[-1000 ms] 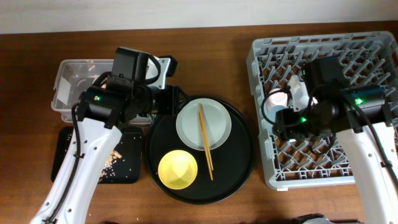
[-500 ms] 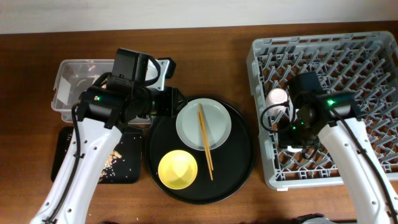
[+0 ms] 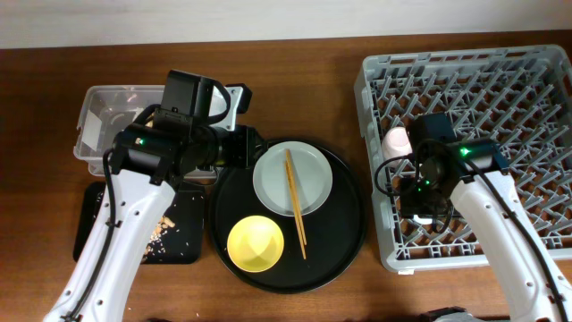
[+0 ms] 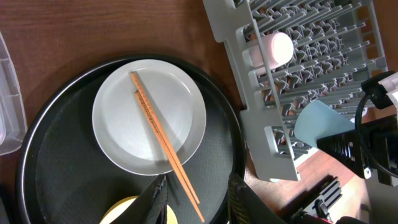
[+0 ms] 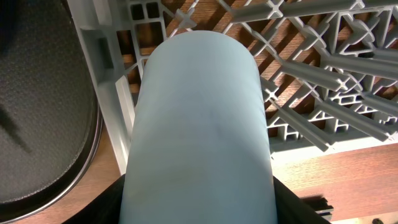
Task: Sort waste into correct bins and load items into the dishwasher rack
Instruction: 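Pass the blue cup to the right gripper and place it in the rack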
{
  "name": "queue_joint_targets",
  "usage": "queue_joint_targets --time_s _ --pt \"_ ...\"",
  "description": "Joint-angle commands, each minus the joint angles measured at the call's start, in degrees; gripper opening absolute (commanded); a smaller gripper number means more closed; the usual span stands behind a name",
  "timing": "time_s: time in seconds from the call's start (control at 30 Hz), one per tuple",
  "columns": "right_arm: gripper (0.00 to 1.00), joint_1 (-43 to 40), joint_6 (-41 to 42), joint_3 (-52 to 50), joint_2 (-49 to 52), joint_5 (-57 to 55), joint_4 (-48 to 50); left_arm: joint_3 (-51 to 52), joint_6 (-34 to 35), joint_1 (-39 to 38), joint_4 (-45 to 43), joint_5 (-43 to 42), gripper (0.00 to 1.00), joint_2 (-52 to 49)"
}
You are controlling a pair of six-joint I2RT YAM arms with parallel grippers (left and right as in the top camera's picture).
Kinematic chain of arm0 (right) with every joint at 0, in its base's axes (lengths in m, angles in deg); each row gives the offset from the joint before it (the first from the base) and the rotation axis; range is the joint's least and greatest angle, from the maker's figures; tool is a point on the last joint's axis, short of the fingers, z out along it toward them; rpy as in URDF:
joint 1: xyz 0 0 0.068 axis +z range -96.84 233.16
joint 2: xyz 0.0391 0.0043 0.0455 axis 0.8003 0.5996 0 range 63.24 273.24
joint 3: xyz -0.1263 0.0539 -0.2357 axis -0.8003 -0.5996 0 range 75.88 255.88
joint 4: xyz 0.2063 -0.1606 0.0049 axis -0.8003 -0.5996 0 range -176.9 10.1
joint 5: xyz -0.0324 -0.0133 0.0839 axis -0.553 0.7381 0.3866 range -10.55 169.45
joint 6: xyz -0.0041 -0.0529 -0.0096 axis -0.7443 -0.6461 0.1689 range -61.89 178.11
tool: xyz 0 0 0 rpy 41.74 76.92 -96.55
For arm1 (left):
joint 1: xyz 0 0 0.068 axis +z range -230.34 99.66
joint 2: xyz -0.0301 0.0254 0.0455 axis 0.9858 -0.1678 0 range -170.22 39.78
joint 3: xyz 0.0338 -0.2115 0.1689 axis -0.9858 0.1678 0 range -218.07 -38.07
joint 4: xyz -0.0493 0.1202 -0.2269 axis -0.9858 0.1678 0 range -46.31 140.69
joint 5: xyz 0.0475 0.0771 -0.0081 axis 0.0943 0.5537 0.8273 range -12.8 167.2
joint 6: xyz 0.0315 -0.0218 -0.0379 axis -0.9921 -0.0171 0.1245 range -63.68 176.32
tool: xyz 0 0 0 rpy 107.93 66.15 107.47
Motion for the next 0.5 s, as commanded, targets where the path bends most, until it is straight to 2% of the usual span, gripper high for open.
queue_joint_targets --time_s 0.0,0.17,0.33,0.47 --pt "0.56 0.04 0.70 -0.33 0.02 -1.20 -0.04 -0.31 -0.76 0.24 0.07 0.59 0.31 0.17" --pt "0.81 0.07 0.68 -0.33 0.00 -0.79 -0.74 -0.31 -0.76 0.24 0.02 0.61 0.31 0.17" --pt "0.82 0.04 0.24 0.48 0.00 1.66 -0.20 -0.31 -0.76 0.24 0.35 1.31 0.31 0.22" --pt "0.84 0.09 -8.22 9.49 -0.02 22.49 -0.31 -0.31 -0.70 0.24 10.99 16.22 0.31 0.22"
